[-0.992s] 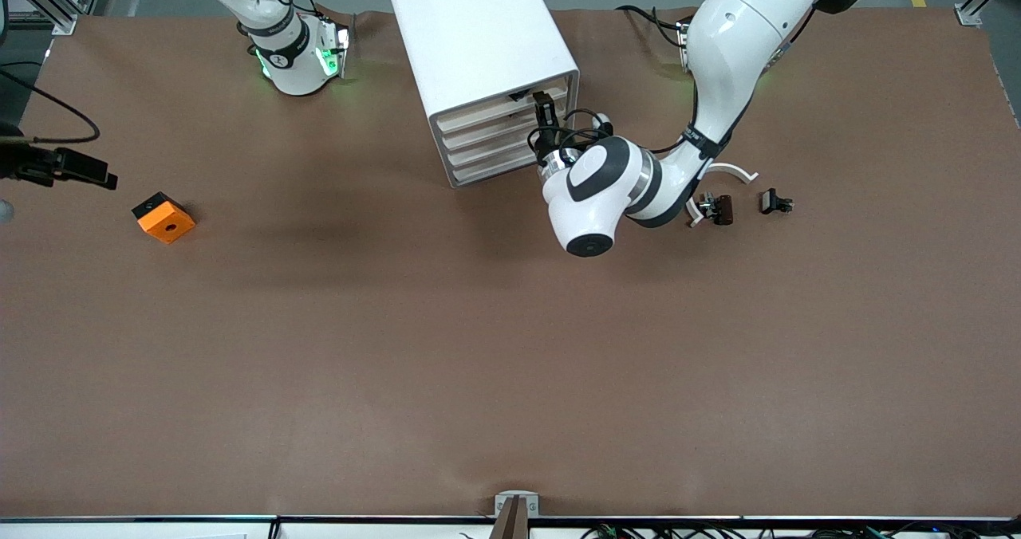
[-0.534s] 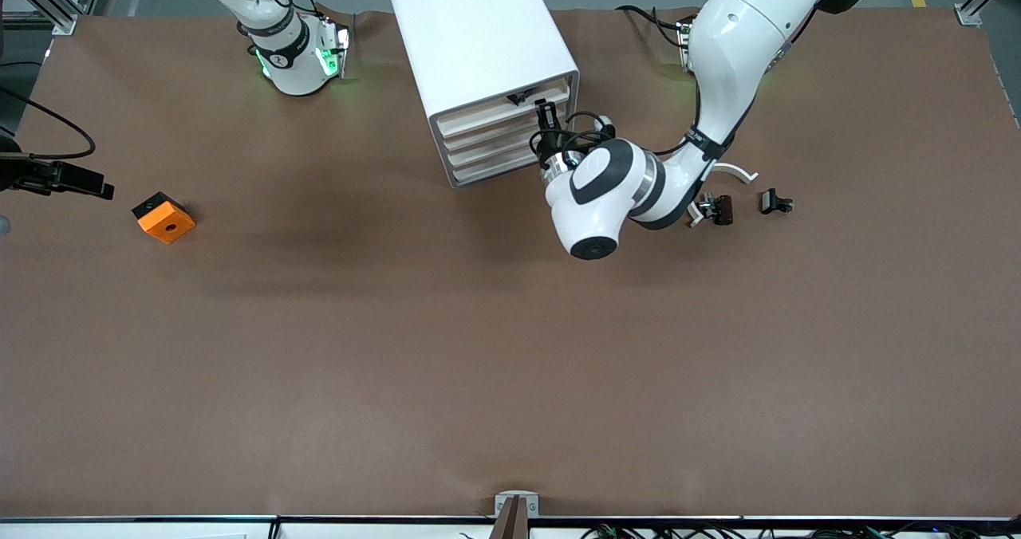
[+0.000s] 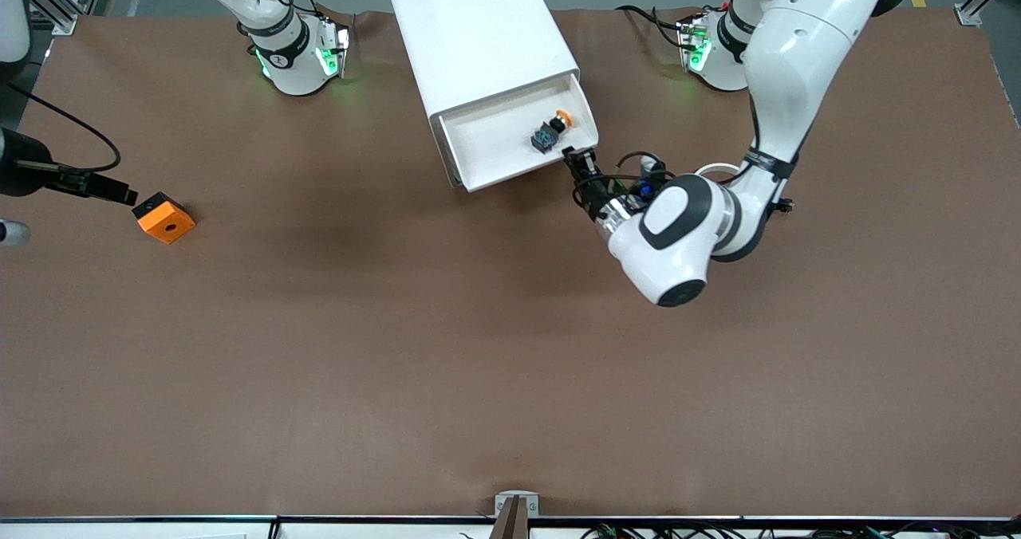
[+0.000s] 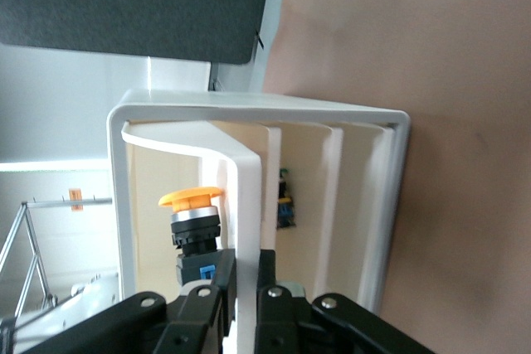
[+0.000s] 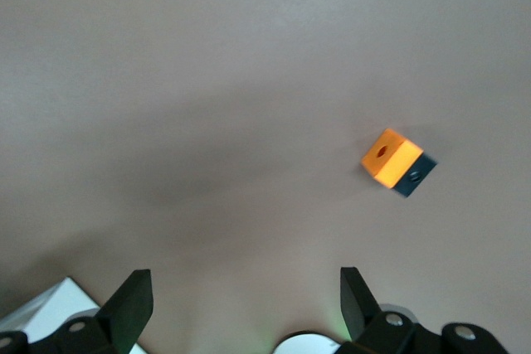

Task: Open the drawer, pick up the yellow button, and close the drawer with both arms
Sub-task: 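Reach the right gripper into the drawer while the left gripper withdraws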

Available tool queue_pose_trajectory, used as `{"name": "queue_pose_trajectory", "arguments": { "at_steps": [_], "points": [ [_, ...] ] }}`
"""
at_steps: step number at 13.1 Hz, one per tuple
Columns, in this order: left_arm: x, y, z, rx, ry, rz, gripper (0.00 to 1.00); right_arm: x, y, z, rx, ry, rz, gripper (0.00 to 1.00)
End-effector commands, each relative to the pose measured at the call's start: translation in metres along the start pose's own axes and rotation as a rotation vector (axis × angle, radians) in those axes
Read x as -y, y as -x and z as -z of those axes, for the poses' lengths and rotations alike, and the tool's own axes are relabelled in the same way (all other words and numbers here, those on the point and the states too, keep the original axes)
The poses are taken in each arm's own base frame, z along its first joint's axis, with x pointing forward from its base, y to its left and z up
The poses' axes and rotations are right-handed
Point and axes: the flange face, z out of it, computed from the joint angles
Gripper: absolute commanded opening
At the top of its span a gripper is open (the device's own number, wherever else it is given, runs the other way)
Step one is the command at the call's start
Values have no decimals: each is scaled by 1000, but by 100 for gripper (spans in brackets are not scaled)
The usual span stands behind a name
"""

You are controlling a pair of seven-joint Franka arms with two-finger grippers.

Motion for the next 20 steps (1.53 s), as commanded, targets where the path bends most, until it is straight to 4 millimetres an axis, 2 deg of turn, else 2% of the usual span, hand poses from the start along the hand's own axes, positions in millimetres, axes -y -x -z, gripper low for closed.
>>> {"name": "queue_pose_trajectory", "arguments": {
  "at_steps": [1, 3, 4, 5, 7, 9, 11, 13, 14, 15, 18, 20],
  "points": [
    [10, -3, 34, 53, 5, -17, 24, 40, 13, 5, 11, -9, -132, 100],
    [14, -1, 39, 62, 15, -26, 74, 80, 28, 4, 10, 7, -192, 100],
    [16, -1, 40, 63, 19, -26, 92, 102, 36, 1, 13, 14, -240, 100],
    [19, -2, 43, 65, 22, -26, 100, 133, 51, -4, 34, -2, -310, 100],
    [23, -6, 63, 94, 44, -39, 100, 197, 85, -7, 32, -16, -394, 100],
    [30, -14, 96, 141, 91, -65, 100, 246, 115, -11, 11, -33, -415, 100],
    [28, -35, 139, 204, 153, -82, 100, 297, 156, -19, 12, -47, -408, 100],
    [17, -62, 171, 233, 225, -127, 100, 340, 190, -28, -9, -70, -416, 100],
    [28, -73, 185, 212, 300, -173, 100, 365, 211, -39, -20, -75, -415, 100],
    [31, -82, 189, 158, 364, -197, 100, 387, 224, -52, -33, -86, -428, 100],
    [46, -96, 201, 36, 497, -270, 100, 457, 260, -114, -75, -85, -445, 100],
    [58, -106, 217, -28, 588, -456, 100, 496, 268, -150, -126, -63, -494, 100]
  ]
}}
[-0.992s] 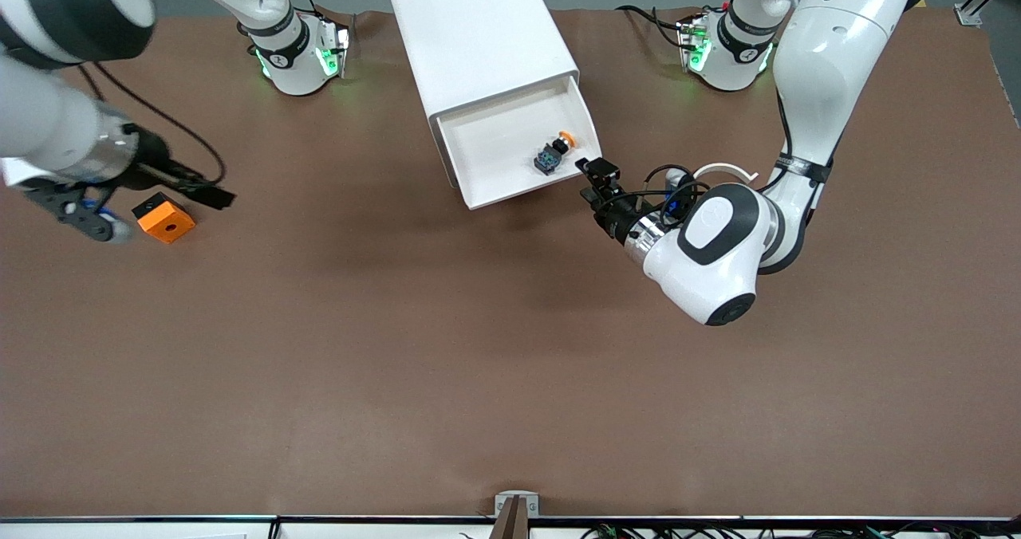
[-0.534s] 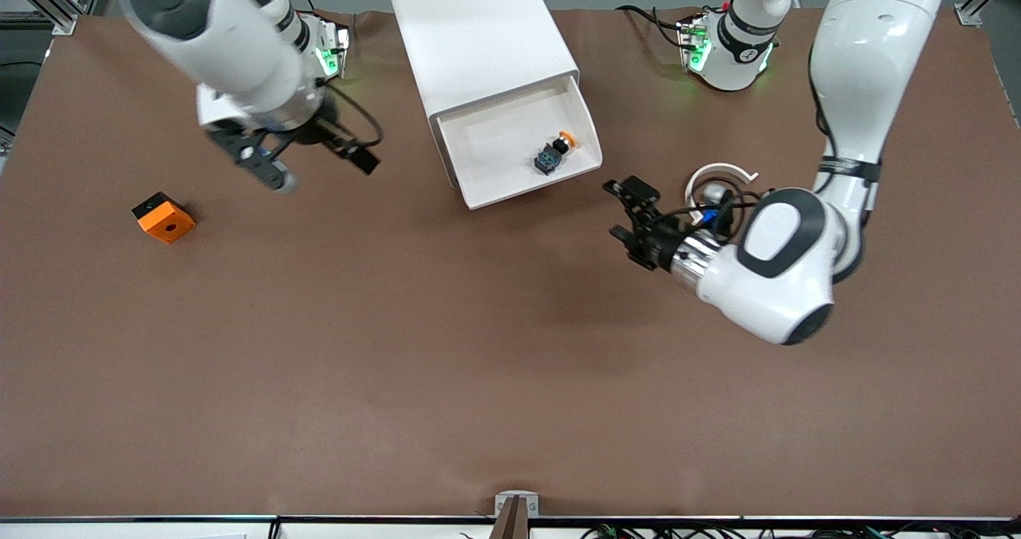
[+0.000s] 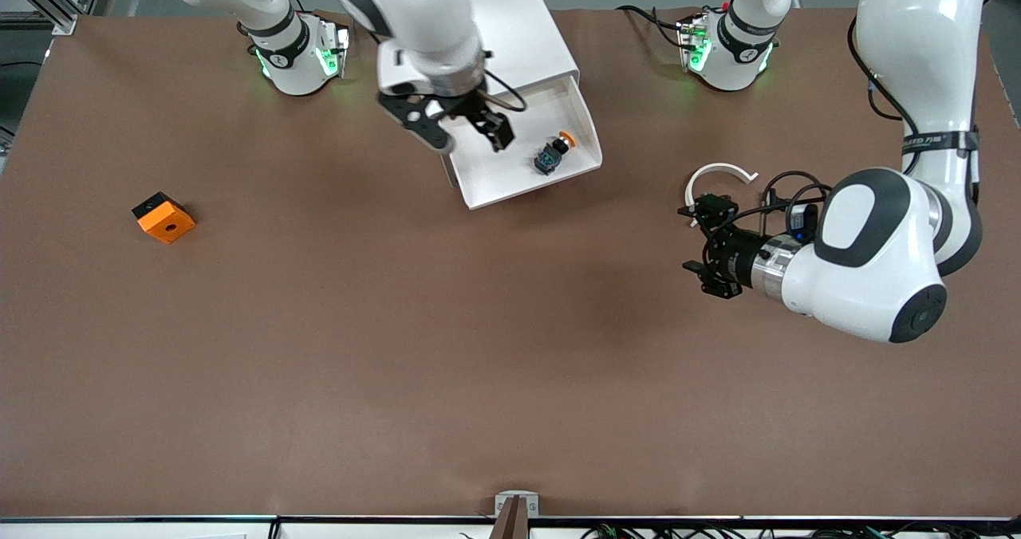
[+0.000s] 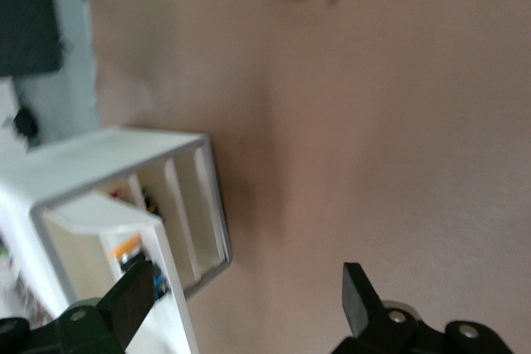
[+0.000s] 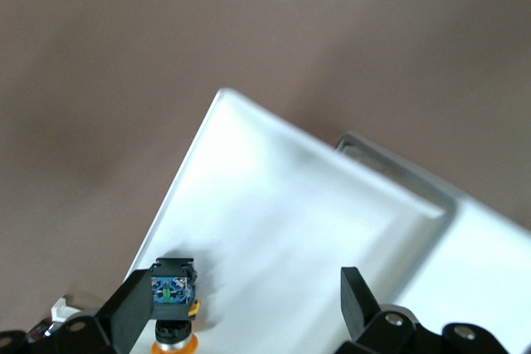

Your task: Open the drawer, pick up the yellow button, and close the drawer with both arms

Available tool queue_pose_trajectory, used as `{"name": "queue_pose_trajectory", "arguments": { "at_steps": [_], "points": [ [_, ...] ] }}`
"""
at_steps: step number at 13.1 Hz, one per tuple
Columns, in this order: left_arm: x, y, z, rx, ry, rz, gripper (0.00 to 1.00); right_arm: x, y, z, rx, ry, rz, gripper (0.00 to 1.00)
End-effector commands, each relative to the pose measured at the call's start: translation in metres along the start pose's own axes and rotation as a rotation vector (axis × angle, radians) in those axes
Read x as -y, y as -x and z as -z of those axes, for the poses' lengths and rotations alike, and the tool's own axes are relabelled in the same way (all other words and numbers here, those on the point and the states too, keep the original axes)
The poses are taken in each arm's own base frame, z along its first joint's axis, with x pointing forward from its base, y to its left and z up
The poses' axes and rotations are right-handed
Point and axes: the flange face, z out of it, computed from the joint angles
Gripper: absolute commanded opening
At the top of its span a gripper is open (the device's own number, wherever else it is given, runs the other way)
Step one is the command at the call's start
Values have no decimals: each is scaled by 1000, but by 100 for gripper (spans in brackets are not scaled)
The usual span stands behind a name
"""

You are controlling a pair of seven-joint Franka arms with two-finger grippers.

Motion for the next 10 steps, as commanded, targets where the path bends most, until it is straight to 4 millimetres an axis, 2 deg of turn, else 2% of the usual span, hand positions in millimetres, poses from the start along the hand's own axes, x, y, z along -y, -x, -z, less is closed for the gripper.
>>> {"name": "queue_pose_trajectory", "arguments": {
  "at_steps": [1, 3, 5, 10],
  "points": [
    [12, -10, 27, -41, 87, -233, 100, 40, 22, -41, -62, 16, -66, 100],
    [15, -25, 49, -40, 129, -379, 100, 52, 29, -52, -65, 17, -67, 100],
    [21, -35, 63, -94, 161, -483, 100, 54, 31, -52, -62, 0, -87, 100],
    [34, -43, 79, -222, 165, -872, 100, 62, 35, -56, -62, -14, -78, 100]
  ]
}}
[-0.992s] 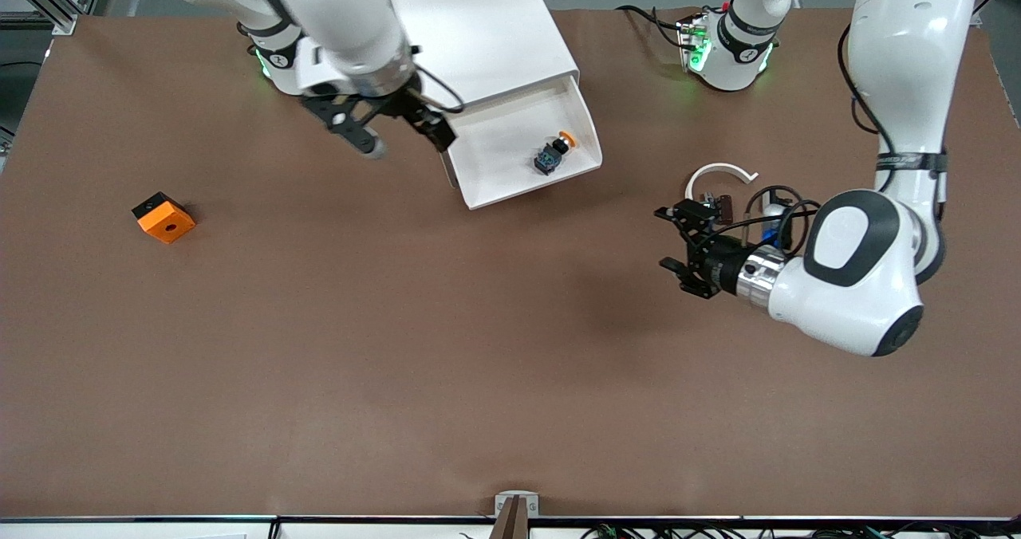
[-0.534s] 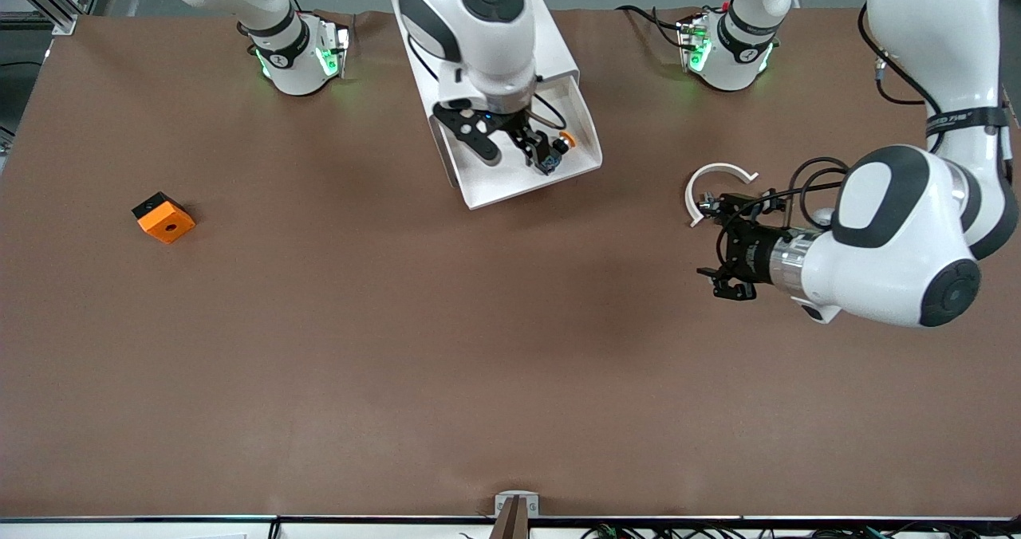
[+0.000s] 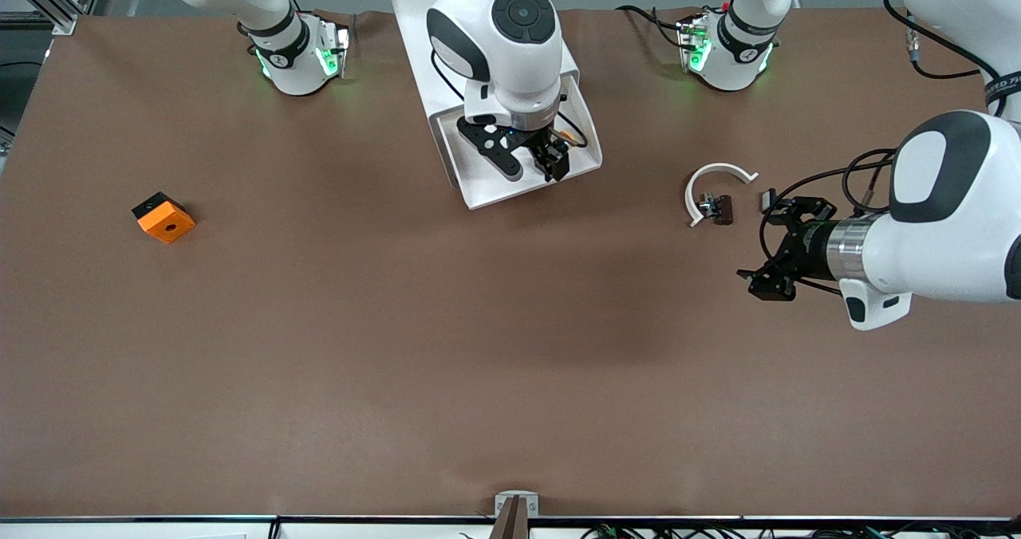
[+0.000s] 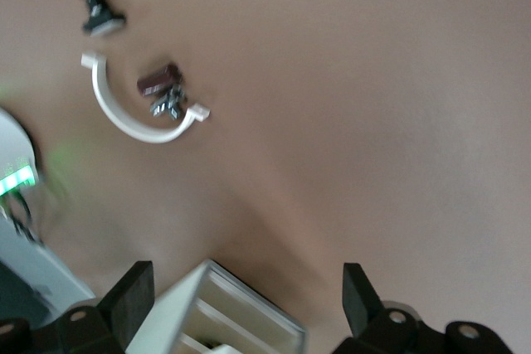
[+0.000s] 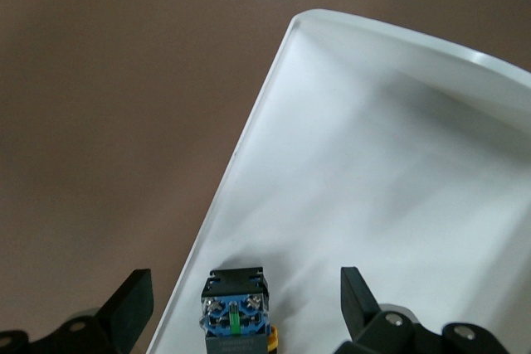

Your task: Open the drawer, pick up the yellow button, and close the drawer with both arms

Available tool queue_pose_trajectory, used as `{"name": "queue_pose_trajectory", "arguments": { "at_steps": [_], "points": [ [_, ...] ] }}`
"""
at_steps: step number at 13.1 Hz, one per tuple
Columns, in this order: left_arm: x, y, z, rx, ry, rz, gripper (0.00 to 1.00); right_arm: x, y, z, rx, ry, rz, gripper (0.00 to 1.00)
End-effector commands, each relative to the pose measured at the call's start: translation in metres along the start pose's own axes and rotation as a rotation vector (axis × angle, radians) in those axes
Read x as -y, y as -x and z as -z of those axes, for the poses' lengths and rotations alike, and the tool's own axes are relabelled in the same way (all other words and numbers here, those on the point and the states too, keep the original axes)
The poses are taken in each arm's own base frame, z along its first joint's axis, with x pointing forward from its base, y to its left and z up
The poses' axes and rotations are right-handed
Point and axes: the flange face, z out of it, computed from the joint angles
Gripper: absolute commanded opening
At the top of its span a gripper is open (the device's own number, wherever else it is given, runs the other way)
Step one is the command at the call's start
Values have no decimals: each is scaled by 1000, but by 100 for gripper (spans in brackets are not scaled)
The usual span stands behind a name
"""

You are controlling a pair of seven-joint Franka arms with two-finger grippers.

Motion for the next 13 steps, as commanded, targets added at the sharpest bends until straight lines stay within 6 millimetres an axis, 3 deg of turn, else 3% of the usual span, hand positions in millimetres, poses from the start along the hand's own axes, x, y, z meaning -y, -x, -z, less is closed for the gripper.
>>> {"name": "queue_pose_trajectory", "arguments": {
  "at_steps": [1, 5, 9, 13],
  "points": [
    [10, 1, 10, -47, -4, -147, 100, 11, 8, -4, -16, -11, -1, 100],
    [25, 5, 8, -62, -40, -309, 100, 20, 26, -18, -20, -47, 29, 100],
    [37, 28, 3, -105, -56, -340, 100, 20, 34, -22, -37, -48, 73, 100],
    [55, 47, -31, -154, -21, -457, 100, 18, 40, -24, -44, -41, 90, 100]
  ]
}}
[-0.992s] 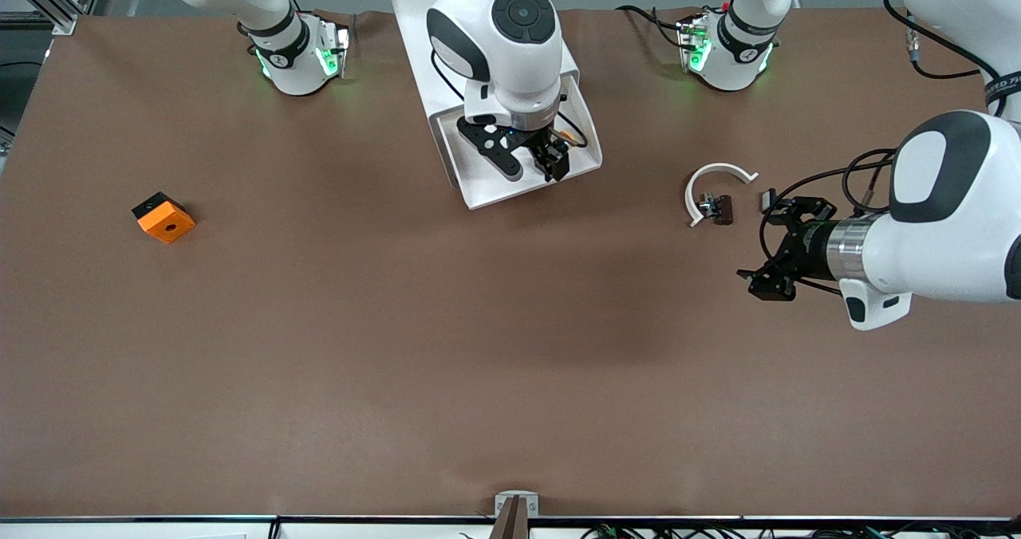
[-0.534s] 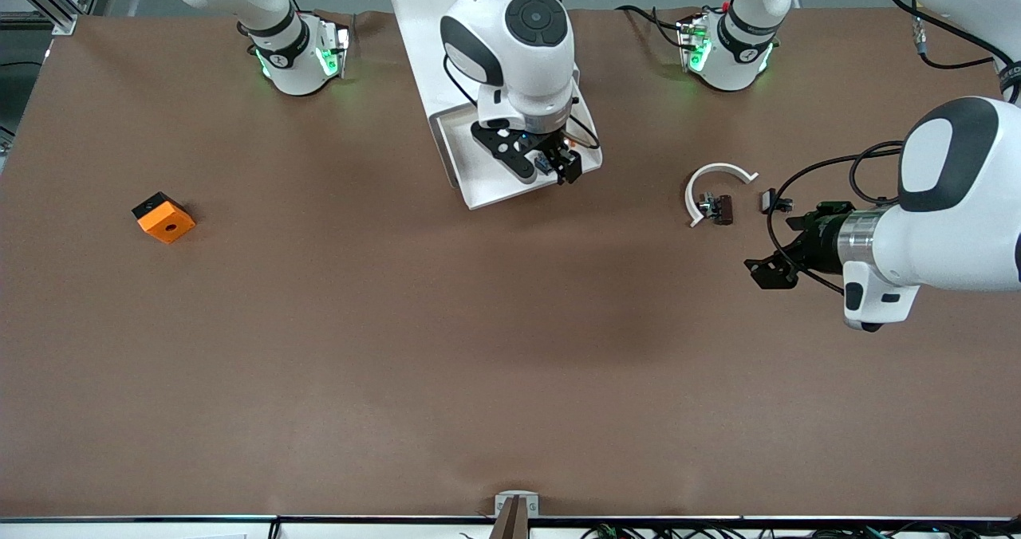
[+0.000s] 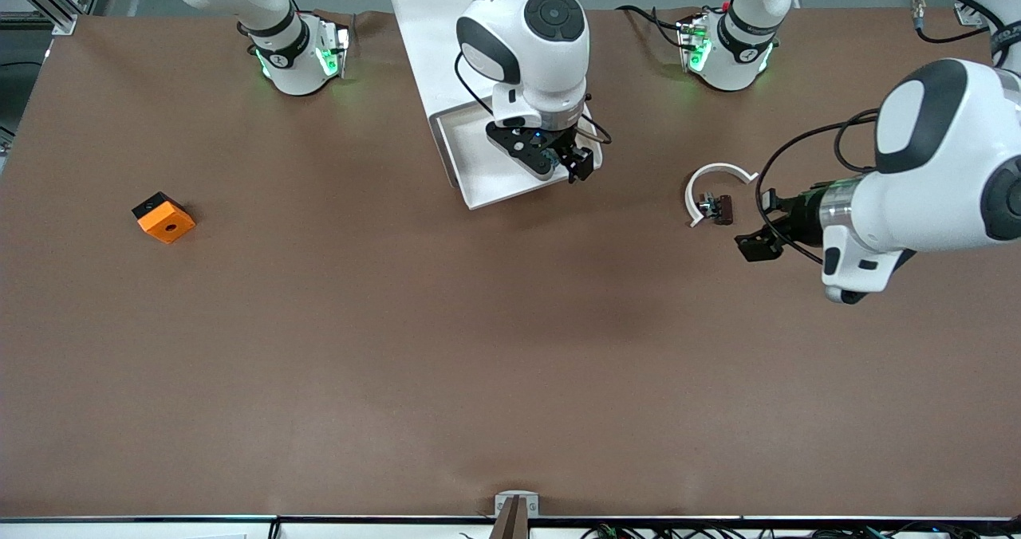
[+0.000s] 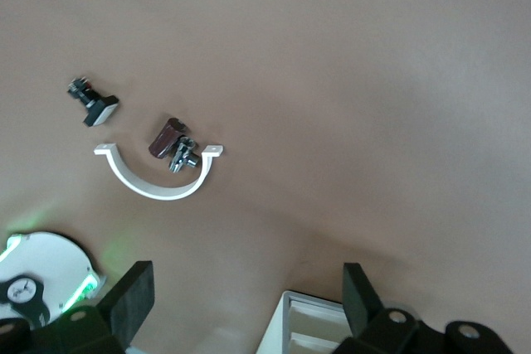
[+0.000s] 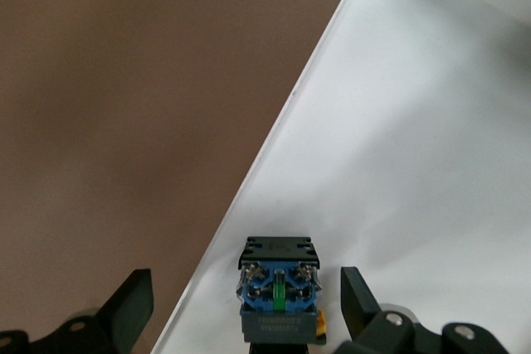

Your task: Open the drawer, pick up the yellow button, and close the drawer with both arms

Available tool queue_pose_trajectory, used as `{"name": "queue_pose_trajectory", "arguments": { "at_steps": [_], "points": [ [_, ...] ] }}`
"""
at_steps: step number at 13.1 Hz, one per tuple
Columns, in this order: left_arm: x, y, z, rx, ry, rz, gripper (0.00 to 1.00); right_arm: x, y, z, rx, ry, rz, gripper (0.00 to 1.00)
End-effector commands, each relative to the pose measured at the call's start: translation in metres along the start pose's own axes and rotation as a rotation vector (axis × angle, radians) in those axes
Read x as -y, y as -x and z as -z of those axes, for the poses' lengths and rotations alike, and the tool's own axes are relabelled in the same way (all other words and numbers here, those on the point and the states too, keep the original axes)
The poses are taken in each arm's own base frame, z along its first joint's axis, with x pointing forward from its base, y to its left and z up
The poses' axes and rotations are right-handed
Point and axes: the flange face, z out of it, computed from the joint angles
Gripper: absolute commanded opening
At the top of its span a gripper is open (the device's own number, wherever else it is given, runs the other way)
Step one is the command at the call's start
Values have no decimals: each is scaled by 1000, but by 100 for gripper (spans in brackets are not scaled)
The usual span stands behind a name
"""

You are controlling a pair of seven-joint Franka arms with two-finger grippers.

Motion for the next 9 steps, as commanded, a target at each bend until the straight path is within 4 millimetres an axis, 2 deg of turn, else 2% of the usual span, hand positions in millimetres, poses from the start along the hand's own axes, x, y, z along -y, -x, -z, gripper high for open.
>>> {"name": "queue_pose_trajectory", "arguments": {
  "at_steps": [1, 3, 6, 8, 9],
  "points": [
    [15, 31, -24, -64, 0, -87, 100, 3, 4, 3, -19, -1, 23, 100],
    [1, 50, -57, -73, -21, -134, 100, 3, 4, 3, -31, -2, 34, 100],
    [-24, 73, -83, -111, -23, -190, 100, 2, 12, 2, -30, 0, 74, 74],
    [-38, 86, -96, -125, -9, -226, 100, 2, 11, 2, -32, 0, 74, 59],
    [-43, 89, -101, -122, -10, -232, 100, 2, 11, 2, -32, 0, 76, 48]
  ]
}}
